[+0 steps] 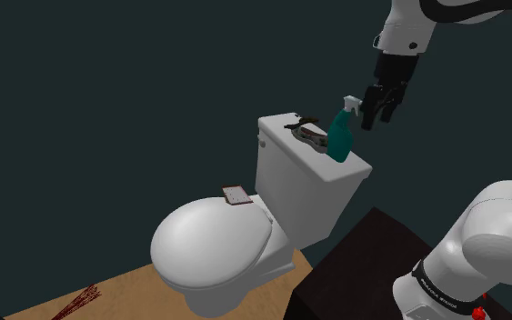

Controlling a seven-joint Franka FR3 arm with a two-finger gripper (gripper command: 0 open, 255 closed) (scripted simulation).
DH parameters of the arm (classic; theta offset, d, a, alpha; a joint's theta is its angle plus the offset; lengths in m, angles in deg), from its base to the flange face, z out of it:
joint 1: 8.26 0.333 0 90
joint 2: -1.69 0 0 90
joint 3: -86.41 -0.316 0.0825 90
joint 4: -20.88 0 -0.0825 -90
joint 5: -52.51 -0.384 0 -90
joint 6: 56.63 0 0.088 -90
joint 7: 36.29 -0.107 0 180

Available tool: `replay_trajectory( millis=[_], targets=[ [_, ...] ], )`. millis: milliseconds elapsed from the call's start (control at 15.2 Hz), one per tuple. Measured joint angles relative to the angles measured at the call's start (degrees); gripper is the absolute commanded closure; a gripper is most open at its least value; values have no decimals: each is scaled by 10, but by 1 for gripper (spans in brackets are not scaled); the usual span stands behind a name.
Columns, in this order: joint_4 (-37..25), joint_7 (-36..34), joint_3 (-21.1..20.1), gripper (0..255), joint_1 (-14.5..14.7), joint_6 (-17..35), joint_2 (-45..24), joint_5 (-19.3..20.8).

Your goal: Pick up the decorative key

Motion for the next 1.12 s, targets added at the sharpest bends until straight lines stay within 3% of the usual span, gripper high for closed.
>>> replay_trajectory(
  millis=[198,660,1122],
  targets=[
    [-7,-18,-4,0,-5,20,-26,-3],
    [-60,-115,-18,0,-32,112,-168,-11],
    [-158,-207,-15,0,-59,168,-319,-8]
  ],
)
